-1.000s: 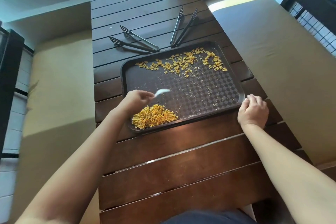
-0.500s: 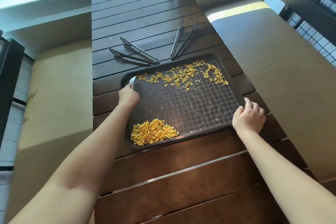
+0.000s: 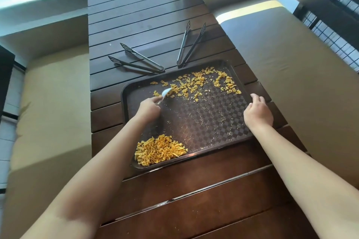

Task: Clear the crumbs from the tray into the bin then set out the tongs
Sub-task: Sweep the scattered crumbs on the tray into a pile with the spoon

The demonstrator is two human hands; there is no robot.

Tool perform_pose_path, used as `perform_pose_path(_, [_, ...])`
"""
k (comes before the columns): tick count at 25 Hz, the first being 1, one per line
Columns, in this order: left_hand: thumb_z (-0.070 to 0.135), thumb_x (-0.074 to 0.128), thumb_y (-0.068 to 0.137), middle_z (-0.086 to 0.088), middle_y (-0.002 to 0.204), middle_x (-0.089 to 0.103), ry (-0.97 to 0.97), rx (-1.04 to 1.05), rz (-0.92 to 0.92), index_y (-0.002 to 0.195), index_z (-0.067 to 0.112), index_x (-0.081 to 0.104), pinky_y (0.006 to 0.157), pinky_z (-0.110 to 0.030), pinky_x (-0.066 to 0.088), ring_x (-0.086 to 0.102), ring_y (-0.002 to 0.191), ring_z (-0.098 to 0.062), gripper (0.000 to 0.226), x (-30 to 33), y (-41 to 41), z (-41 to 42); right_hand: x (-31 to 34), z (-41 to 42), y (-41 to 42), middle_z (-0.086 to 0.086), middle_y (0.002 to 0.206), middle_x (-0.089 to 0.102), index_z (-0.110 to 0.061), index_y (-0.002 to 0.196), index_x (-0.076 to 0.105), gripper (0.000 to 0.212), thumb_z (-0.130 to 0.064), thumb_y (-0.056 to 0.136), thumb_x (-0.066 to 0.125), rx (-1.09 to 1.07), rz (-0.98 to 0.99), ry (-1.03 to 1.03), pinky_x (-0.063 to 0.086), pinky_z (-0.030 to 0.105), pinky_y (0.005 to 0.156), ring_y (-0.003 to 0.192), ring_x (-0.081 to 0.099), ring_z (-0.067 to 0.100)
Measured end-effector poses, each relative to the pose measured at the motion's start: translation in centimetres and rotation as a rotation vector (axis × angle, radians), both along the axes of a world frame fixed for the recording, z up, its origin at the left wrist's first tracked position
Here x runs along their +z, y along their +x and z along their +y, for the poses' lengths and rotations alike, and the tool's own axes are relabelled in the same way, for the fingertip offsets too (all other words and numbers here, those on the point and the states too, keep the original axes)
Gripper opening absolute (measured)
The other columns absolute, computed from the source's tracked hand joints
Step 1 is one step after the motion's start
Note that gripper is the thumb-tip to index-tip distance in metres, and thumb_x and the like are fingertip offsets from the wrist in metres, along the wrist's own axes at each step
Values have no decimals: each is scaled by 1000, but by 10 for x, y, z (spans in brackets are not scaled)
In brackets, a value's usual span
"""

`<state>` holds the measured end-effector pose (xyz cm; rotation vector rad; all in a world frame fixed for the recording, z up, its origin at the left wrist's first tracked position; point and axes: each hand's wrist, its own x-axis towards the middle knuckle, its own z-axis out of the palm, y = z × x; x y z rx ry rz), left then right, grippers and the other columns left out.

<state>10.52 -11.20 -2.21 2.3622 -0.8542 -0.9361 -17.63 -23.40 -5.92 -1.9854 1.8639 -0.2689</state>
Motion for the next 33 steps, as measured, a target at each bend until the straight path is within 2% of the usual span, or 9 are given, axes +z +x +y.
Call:
perform_pose_path(3, [-4,35,90,-15,130,52,-92,124,-1,137,21,48,36,-10,35,47,59,-12,55,0,4,3,-1,-6,0,13,139,40,-11,140,33,46,-7,95,33,84,62,15,42,39,83,113,50,37])
perform_pose_path(7, [-6,37,87,-17,136,49,-32,260,-172,141,13,41,78,-27,46,55,109,-29,57,-1,20,12,-5,-7,-4,14,140,42,-10,141,33,46,-8,95,32,96,24,3,43,38,84,114,50,37])
perform_pose_path(9, [-5,38,88,-18,136,48,0,254,-189,141,13,41,87,-33,46,51,116,-33,56,-4,21,11,-5,-6,-3,13,141,42,-10,141,35,45,-8,96,32,93,10,-10,43,38,83,114,51,37])
perform_pose_path(16, [-5,35,87,-15,136,41,5,71,-56,138,22,47,53,-21,41,52,76,-20,59,-4,-7,-18,-6,-7,-4,9,141,45,-13,139,39,43,-10,96,33,61,-17,-21,44,37,84,114,52,35])
perform_pose_path(19, [-4,34,87,-15,133,48,-35,-55,-26,132,22,54,47,-20,40,49,62,-15,56,-8,-20,-15,-8,-8,-5,9,139,47,-14,137,41,43,-10,95,34,53,-26,-31,45,39,83,112,54,36])
perform_pose_path(22, [-3,35,86,-17,128,51,-165,126,-73,132,17,54,49,-21,41,49,63,-14,54,-8,-11,-9,-8,-8,-5,9,137,49,-15,136,43,42,-10,95,35,50,-33,-34,45,40,81,109,55,37])
perform_pose_path(25, [-1,38,84,-17,129,49,-143,363,-158,135,13,50,70,-29,47,58,89,-26,54,-7,6,2,-9,-7,-5,9,137,49,-15,136,42,42,-10,95,35,46,-30,-36,46,41,81,108,55,37])
perform_pose_path(29, [1,38,88,-19,135,44,-61,449,-202,138,8,45,98,-33,41,49,118,-33,51,-10,11,14,-8,-7,-4,10,137,49,-15,137,42,42,-11,95,35,50,-30,-36,45,40,81,109,55,37])
perform_pose_path(33, [-2,37,88,-19,137,43,-50,464,-169,139,7,43,100,-31,38,47,121,-32,52,-12,15,7,-8,-7,-5,9,138,49,-15,137,42,42,-11,95,35,52,-21,-38,45,40,81,109,55,37])
